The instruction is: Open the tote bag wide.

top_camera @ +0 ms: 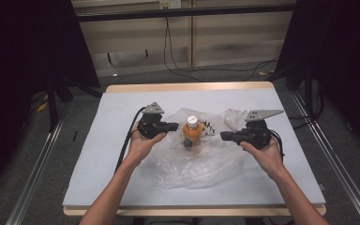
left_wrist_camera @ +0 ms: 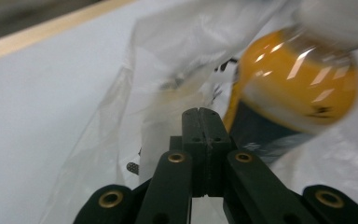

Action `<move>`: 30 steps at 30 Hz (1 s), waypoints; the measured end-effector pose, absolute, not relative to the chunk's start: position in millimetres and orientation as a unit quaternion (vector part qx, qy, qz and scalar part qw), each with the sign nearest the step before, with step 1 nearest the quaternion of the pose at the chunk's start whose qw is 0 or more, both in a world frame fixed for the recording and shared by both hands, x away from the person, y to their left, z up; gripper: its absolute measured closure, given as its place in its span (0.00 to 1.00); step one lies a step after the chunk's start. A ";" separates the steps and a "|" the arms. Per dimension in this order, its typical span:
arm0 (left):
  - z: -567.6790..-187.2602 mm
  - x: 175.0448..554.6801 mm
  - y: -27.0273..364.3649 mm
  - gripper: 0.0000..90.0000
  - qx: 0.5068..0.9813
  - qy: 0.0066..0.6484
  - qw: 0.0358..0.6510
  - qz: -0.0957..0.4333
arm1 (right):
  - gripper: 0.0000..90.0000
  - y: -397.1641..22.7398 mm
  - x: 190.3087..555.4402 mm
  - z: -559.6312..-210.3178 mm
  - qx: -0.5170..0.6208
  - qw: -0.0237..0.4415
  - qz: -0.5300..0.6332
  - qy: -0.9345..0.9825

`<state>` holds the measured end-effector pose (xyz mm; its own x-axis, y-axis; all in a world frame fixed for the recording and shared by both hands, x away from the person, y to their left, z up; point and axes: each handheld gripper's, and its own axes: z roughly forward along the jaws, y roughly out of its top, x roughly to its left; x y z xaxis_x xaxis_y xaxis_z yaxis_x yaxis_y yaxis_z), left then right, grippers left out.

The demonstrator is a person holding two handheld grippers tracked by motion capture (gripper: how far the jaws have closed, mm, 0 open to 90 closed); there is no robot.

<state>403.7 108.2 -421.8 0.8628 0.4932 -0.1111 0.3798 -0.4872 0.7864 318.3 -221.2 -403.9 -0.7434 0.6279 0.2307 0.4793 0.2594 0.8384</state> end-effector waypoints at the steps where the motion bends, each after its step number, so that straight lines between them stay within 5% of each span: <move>1: -426.9 407.2 103.7 1.00 0.865 0.256 0.428 0.064 | 1.00 -221.2 324.5 -407.8 0.356 0.069 0.495 0.790; 16: -466.0 421.3 91.0 1.00 0.926 0.236 0.292 0.035 | 1.00 -207.5 387.5 -469.9 0.408 0.038 0.386 0.827; 30: -462.6 418.2 107.1 1.00 0.939 0.220 0.261 0.049 | 1.00 -199.0 381.4 -476.4 0.366 0.018 0.342 0.865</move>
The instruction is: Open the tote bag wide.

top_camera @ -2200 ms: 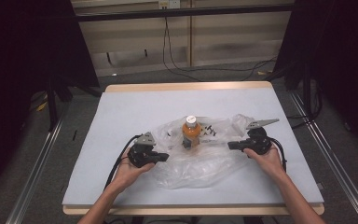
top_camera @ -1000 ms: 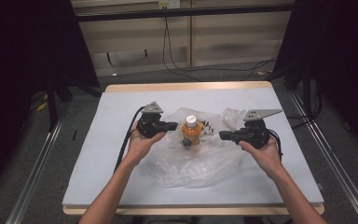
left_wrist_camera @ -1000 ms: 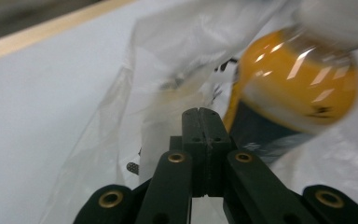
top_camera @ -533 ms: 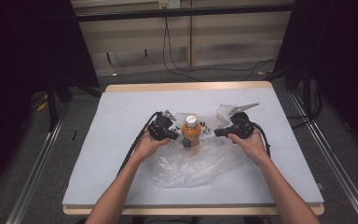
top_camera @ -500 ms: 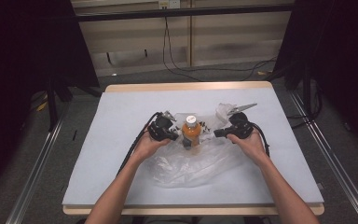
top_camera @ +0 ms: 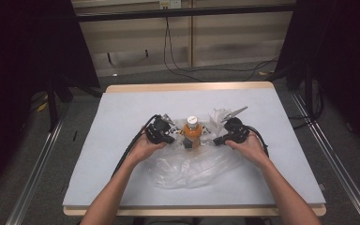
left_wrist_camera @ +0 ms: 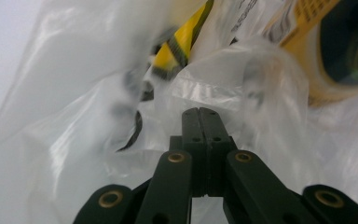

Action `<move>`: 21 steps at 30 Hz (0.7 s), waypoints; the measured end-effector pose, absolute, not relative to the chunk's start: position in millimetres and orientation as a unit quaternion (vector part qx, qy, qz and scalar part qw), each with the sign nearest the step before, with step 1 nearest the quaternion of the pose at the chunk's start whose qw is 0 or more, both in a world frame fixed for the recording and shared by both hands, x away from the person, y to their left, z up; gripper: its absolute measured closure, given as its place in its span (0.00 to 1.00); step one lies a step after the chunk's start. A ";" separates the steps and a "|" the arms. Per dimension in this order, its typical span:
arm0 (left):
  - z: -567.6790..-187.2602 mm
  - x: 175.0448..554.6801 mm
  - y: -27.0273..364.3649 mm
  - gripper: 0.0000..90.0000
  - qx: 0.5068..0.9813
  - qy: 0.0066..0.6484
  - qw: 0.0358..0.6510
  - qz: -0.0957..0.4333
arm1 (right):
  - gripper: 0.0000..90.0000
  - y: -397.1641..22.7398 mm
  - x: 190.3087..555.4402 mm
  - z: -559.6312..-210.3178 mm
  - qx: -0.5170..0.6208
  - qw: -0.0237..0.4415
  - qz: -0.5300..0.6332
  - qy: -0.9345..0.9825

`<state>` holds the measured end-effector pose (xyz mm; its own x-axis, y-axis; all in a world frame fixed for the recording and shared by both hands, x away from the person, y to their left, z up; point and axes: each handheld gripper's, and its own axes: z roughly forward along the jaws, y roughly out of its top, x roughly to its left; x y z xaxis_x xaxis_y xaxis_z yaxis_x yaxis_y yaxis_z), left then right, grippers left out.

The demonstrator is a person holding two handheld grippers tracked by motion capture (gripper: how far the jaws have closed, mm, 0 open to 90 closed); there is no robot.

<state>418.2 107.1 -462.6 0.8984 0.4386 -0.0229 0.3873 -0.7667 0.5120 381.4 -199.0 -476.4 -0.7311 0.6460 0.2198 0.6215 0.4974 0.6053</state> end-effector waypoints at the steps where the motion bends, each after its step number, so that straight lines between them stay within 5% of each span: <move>1: -462.3 418.9 110.3 1.00 0.939 0.220 0.259 0.049 | 1.00 -200.9 377.1 -475.9 0.362 0.016 0.339 0.868; 17: -461.0 417.8 137.7 1.00 0.934 0.248 0.250 0.061 | 1.00 -242.9 317.7 -470.6 0.335 -0.042 0.316 0.887; 21: -456.0 410.4 138.5 1.00 0.919 0.254 0.297 0.053 | 1.00 -238.0 315.1 -467.8 0.323 -0.025 0.316 0.892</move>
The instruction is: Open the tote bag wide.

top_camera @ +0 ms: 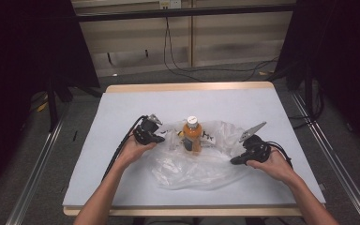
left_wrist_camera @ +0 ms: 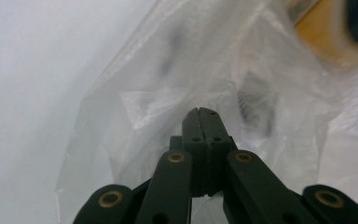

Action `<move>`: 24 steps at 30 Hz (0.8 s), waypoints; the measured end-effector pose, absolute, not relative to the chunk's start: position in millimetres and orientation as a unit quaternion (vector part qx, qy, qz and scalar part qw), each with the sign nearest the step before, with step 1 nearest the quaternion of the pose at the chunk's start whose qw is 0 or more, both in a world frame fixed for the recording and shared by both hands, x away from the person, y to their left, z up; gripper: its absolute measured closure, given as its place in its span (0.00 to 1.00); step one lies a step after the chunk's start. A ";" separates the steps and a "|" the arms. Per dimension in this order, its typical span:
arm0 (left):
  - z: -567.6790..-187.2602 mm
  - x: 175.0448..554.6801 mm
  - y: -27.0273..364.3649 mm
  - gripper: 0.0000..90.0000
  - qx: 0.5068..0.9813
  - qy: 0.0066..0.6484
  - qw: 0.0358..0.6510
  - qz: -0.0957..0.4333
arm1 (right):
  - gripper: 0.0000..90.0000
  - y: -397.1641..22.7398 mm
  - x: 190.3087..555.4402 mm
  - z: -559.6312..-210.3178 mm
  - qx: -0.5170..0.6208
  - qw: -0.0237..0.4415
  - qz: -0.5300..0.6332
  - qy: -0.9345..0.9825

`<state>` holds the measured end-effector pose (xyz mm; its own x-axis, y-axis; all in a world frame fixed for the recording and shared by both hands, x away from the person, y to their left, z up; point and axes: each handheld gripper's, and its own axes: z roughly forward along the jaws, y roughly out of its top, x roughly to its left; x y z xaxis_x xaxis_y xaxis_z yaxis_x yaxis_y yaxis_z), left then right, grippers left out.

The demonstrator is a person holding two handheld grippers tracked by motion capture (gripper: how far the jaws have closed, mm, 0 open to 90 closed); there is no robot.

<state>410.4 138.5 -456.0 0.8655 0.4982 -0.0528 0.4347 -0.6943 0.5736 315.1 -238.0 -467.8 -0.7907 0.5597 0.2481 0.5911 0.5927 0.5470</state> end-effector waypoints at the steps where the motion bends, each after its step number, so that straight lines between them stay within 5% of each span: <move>1: -453.2 407.9 138.2 1.00 0.915 0.256 0.306 0.056 | 1.00 -236.6 314.3 -465.7 -0.328 0.023 -0.315 -0.890; 14: -410.9 385.6 135.2 1.00 0.896 0.223 0.378 0.060 | 1.00 -208.4 313.1 -424.8 -0.293 0.000 -0.367 -0.883; 24: -439.0 375.0 93.9 1.00 0.925 0.183 0.332 0.019 | 1.00 -183.2 332.2 -405.7 -0.276 -0.001 -0.332 -0.902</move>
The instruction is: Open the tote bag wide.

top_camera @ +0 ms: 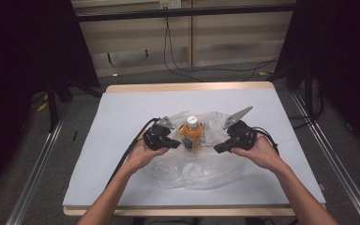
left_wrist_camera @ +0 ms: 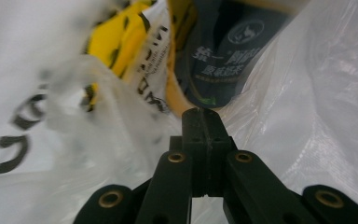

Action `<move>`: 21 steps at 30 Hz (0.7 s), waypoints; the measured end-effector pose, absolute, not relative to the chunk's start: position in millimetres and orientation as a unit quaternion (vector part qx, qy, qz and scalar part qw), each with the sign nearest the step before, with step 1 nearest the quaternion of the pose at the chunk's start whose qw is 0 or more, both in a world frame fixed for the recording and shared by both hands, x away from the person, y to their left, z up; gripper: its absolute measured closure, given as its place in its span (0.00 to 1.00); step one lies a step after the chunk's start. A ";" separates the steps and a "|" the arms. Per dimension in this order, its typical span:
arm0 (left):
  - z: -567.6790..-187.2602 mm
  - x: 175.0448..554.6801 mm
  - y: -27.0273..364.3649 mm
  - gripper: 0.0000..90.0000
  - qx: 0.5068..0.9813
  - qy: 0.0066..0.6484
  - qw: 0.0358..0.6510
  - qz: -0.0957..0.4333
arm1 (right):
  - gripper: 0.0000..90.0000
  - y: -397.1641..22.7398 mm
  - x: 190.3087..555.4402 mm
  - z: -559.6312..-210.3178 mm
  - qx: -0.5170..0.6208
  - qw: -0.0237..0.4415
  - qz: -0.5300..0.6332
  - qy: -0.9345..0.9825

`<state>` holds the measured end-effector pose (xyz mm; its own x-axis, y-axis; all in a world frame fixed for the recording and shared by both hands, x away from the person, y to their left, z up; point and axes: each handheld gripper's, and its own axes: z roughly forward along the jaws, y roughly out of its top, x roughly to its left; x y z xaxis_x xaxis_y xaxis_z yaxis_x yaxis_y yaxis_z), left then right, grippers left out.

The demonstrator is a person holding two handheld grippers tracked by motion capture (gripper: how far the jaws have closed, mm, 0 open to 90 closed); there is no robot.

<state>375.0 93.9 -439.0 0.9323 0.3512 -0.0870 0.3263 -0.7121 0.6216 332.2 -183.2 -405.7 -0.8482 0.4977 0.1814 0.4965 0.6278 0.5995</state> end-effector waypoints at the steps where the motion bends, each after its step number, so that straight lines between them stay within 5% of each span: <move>1: -443.0 374.4 90.2 1.00 0.927 0.185 0.325 0.016 | 1.00 -180.6 336.1 -407.2 0.281 -0.002 0.322 0.904; 14: -458.9 356.5 80.3 1.00 0.958 0.134 0.253 0.010 | 1.00 -180.5 387.3 -456.6 0.338 -0.036 0.195 0.920; 21: -456.3 329.4 85.0 1.00 0.966 0.098 0.241 -0.018 | 1.00 -185.3 389.2 -454.3 0.325 -0.049 0.169 0.929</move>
